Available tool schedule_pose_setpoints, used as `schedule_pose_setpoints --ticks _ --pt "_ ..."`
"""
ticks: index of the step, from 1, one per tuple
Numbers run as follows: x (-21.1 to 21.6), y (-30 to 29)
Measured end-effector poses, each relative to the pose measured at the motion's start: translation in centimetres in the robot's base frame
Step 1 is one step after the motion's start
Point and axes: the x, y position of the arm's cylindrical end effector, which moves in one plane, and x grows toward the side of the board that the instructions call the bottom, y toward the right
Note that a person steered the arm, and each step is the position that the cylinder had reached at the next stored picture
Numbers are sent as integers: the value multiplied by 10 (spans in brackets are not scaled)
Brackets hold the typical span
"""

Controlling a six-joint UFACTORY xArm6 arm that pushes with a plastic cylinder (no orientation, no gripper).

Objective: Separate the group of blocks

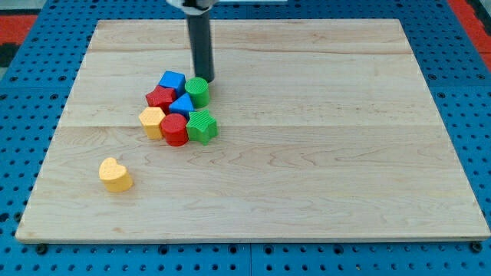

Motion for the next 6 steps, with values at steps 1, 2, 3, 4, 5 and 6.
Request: schedule_pose_setpoints --ticks 1,2,3,4,5,6 --pt "-15 1" --pt "-12 -19" --pt "23 -45" --pt "78 -59" --pt "114 -84" --pt "99 -85"
